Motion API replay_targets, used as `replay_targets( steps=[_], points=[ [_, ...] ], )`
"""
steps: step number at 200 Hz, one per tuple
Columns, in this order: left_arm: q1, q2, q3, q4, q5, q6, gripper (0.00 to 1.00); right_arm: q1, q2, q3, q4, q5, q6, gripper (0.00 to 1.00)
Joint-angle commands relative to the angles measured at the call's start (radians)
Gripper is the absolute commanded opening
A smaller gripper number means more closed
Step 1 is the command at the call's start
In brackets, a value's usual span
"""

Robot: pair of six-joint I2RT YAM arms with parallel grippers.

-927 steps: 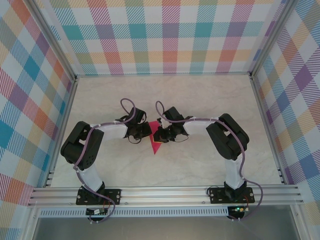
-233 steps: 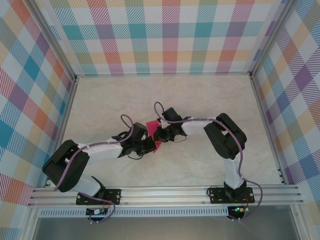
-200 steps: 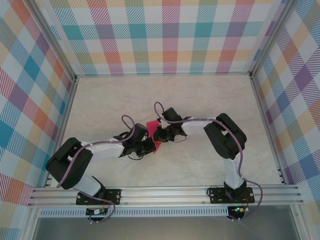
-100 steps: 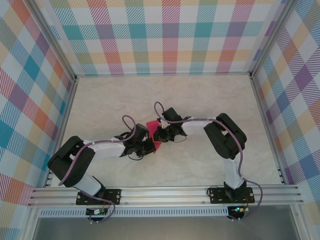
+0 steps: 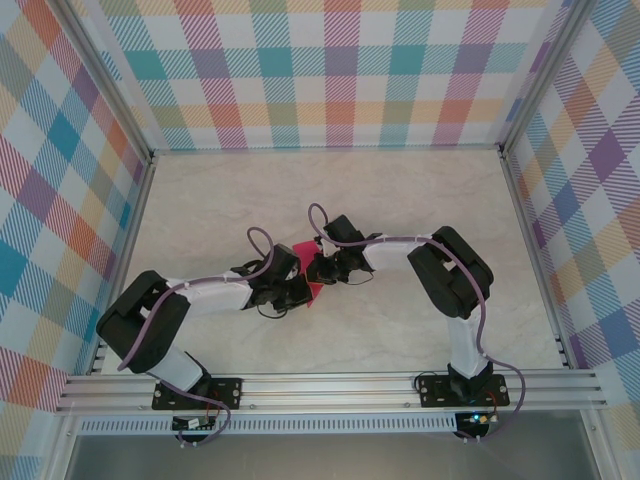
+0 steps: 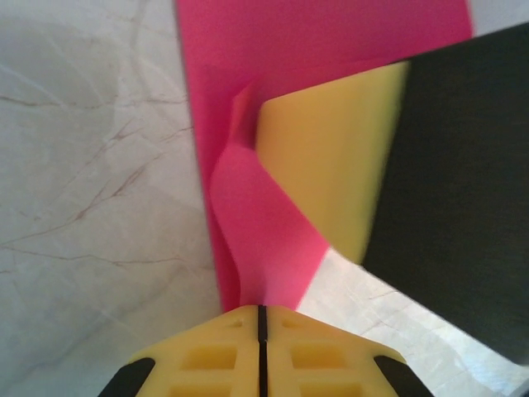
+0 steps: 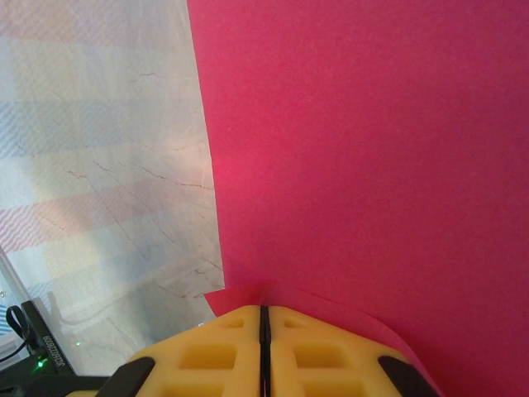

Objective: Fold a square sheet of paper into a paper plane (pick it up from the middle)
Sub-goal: Third fold the triangle at the center of the table.

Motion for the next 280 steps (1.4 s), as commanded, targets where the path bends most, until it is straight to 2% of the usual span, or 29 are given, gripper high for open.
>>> replay_targets(
  steps=[1, 77, 227, 280],
  points=[
    [-0.012, -0.051, -0.006, 0.037, 0.014, -0.014, 0.09, -0.003, 0.058, -0.011, -0.092, 0.078, 0.005, 0.09],
    [-0.021, 0.011, -0.012, 0.053, 0.042, -0.020, 0.09, -0.002, 0.065, -0.008, -0.092, 0.076, 0.006, 0.09],
    [-0.027, 0.060, 0.010, -0.065, -0.029, 0.005, 0.09, -0.003, 0.067, 0.002, -0.103, 0.092, 0.021, 0.10],
    [-0.034, 0.067, 0.000, -0.102, -0.055, 0.010, 0.05, -0.012, -0.033, 0.018, -0.106, 0.064, 0.036, 0.13]
  ],
)
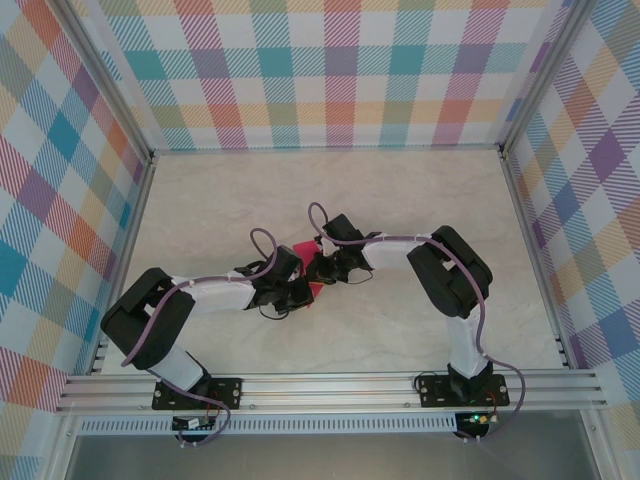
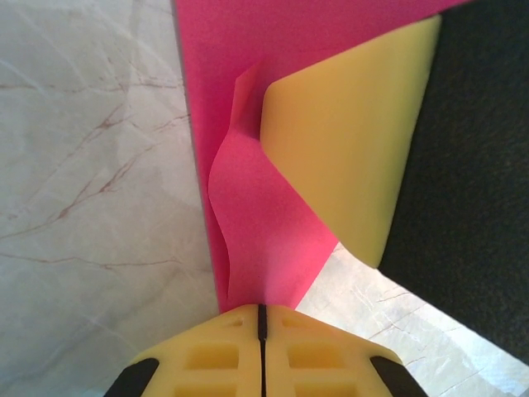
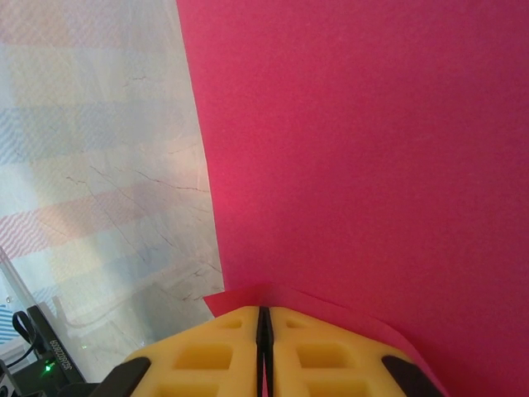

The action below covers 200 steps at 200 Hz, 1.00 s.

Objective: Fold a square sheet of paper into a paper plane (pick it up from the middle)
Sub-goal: Third fold the triangle at the center of the table.

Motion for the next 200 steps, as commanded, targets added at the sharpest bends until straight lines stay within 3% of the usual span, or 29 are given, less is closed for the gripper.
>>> replay_targets(
  steps=[1, 55, 107, 200],
  points=[
    [-0.018, 0.027, -0.007, -0.098, -0.046, 0.011, 0.05, -0.012, -0.040, -0.001, -0.079, 0.064, 0.012, 0.13],
    [-0.027, 0.039, -0.017, -0.101, -0.058, 0.009, 0.02, -0.029, -0.208, -0.107, -0.025, 0.103, 0.029, 0.27],
    [-0.029, 0.039, -0.012, -0.104, -0.063, 0.006, 0.01, -0.019, -0.228, -0.198, 0.024, 0.026, 0.029, 0.12],
    [-0.036, 0.042, -0.006, -0.098, -0.062, 0.002, 0.00, 0.012, -0.130, -0.152, 0.044, -0.033, 0.031, 0.09]
  ],
)
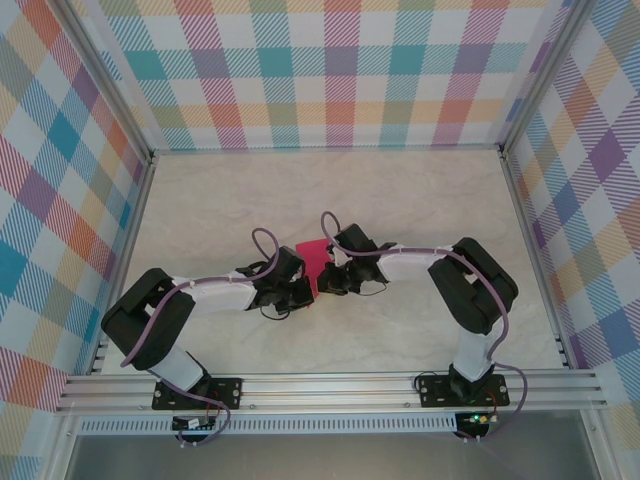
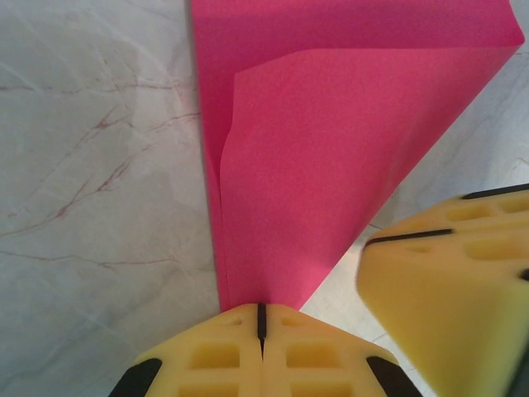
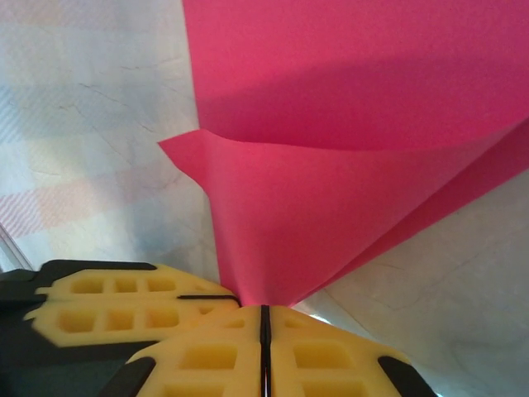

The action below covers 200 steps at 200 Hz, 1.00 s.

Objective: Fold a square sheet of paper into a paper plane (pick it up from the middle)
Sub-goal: Third fold the triangle at the center of the table.

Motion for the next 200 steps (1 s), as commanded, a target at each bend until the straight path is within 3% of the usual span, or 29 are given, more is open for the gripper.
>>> replay_targets(
  steps=[1, 91, 156, 200],
  points=[
    [-0.020, 0.043, -0.012, -0.086, -0.031, 0.000, 0.01, 0.003, 0.036, 0.036, 0.027, -0.038, 0.002, 0.09],
    [-0.024, 0.044, -0.011, -0.084, -0.029, 0.000, 0.00, 0.003, 0.059, 0.056, 0.053, -0.051, 0.008, 0.09],
    [-0.024, 0.013, -0.001, -0.101, -0.037, 0.001, 0.01, 0.003, 0.096, 0.074, -0.022, 0.059, 0.006, 0.08],
    [-0.023, -0.063, -0.004, -0.035, 0.010, -0.012, 0.07, 0.003, 0.110, 0.074, -0.039, 0.073, 0.018, 0.08]
  ],
)
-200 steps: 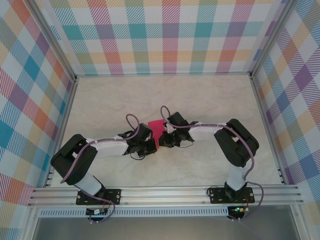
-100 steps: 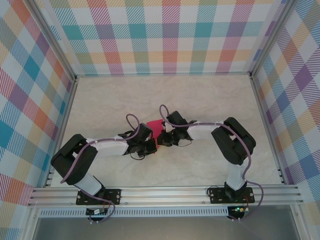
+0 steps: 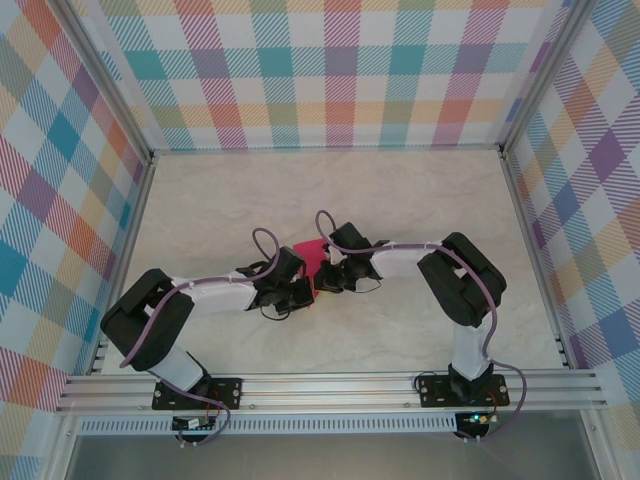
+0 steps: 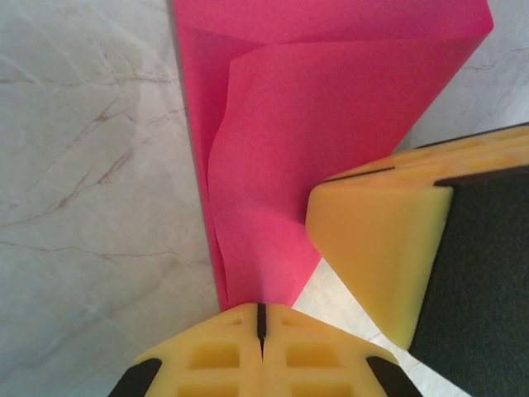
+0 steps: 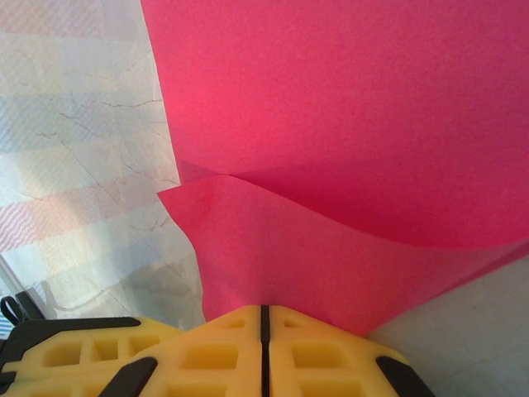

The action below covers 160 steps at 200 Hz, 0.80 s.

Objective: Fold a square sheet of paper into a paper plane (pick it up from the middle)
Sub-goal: Third fold the triangle at the center of the table.

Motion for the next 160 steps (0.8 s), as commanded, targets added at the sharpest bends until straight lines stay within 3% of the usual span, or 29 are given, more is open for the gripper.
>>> replay_targets(
  steps=[1, 40, 114, 160],
  points=[
    [-0.016, -0.053, -0.009, -0.017, 0.017, -0.010, 0.07, 0.002, 0.040, 0.018, -0.044, 0.056, 0.016, 0.08],
    [-0.016, -0.038, -0.019, 0.040, 0.071, -0.024, 0.11, 0.002, 0.048, 0.016, -0.044, 0.058, 0.023, 0.08],
    [-0.017, 0.005, -0.012, -0.108, -0.025, -0.010, 0.10, 0.002, 0.056, 0.017, -0.051, 0.067, 0.026, 0.08],
    [-0.018, 0.016, -0.030, -0.110, -0.022, -0.020, 0.09, 0.002, 0.056, 0.018, -0.057, 0.069, 0.023, 0.08]
  ],
)
